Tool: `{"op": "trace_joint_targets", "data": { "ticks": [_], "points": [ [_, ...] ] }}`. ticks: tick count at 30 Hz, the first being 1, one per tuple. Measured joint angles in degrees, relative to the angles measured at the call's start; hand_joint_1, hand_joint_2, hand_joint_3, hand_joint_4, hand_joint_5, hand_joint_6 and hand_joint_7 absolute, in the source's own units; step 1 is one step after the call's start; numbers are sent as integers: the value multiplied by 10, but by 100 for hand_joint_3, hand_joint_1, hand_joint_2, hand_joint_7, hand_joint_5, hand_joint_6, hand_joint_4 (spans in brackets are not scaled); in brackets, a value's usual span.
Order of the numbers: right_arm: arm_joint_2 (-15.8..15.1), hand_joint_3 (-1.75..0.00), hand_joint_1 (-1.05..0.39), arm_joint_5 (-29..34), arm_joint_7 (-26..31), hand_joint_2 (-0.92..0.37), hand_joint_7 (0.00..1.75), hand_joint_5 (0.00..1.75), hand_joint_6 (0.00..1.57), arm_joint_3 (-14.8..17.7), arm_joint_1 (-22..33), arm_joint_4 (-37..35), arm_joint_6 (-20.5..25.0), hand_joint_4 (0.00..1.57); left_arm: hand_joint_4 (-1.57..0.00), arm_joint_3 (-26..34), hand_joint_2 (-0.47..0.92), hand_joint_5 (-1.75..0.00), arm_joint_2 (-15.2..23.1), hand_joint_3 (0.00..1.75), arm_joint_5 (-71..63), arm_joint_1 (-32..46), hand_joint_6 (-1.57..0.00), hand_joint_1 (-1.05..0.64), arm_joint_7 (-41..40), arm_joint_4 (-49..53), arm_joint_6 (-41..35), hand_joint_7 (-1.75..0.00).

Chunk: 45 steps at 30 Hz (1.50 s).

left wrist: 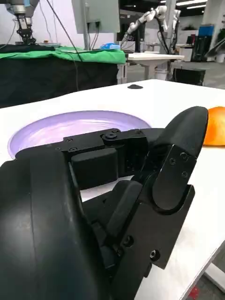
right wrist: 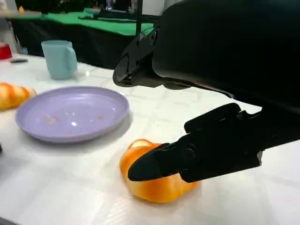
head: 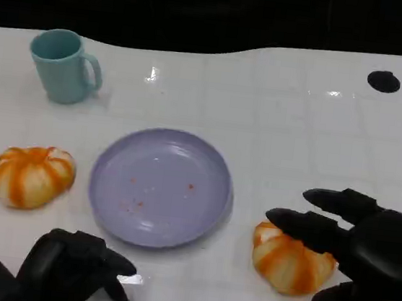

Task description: Grasp the bread from the table and place it into the plate.

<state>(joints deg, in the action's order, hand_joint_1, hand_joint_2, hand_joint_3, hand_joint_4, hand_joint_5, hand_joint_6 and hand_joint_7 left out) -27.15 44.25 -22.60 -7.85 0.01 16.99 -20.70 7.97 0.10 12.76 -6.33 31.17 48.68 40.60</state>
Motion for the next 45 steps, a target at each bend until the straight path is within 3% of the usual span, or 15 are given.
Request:
{"op": "trace_joint_targets", "data": {
  "ticks": [15,27,30,31,33,34,35,37,38,41,45],
  "points": [
    [0,-1,-63,82,55,-92,0,15,22,-87,-65,-107,28,9,-139,-1,91,-85,-8,0,1,10,-157,-105,0,-20,-1,-21],
    [-3,-7,-60,93,77,-92,2,15,26,-125,-93,-186,39,14,-138,-2,92,-85,-9,0,0,13,-157,-105,0,-31,-3,-20],
    [-3,-18,-49,98,85,-92,9,26,49,-136,-102,-204,40,45,-138,-2,92,-85,-9,0,0,13,-157,-105,0,-32,-3,-20],
    [-3,-21,-43,98,90,-92,11,36,61,-138,-106,-211,40,61,-138,-2,92,-85,-9,0,0,13,-157,-105,0,-33,-3,-20],
    [0,-32,-34,90,111,-92,13,84,92,-139,-113,-232,35,77,-138,-3,91,-85,-9,0,0,14,-157,-105,0,-34,-3,-20],
    [3,-38,-32,83,129,-92,22,113,103,-139,-117,-246,26,79,-138,-3,91,-85,-9,0,0,14,-157,-105,0,-36,-4,-20],
    [6,-44,-30,77,148,-92,53,144,101,-139,-121,-260,15,79,-139,-3,91,-85,-10,0,0,15,-157,-105,0,-37,-4,-20],
    [13,-50,-28,65,189,-92,132,167,75,-139,-129,-286,-2,79,-139,-3,91,-85,-10,0,-1,15,-157,-105,-1,-39,-5,-20],
    [17,-53,-27,63,208,-91,157,171,64,-139,-133,-300,-10,78,-139,-4,91,-85,-10,0,-1,16,-157,-105,-2,-39,-5,-21],
    [28,-62,-27,62,274,-88,173,174,56,-145,-142,-343,-39,77,-139,-4,92,-85,-10,1,-1,16,-157,-105,-2,-41,-6,-21],
    [38,-74,-25,62,340,-79,169,175,57,-157,-154,-387,-69,78,-139,-4,92,-85,-10,1,-1,16,-157,-105,-2,-41,-6,-21]
  ]
}}
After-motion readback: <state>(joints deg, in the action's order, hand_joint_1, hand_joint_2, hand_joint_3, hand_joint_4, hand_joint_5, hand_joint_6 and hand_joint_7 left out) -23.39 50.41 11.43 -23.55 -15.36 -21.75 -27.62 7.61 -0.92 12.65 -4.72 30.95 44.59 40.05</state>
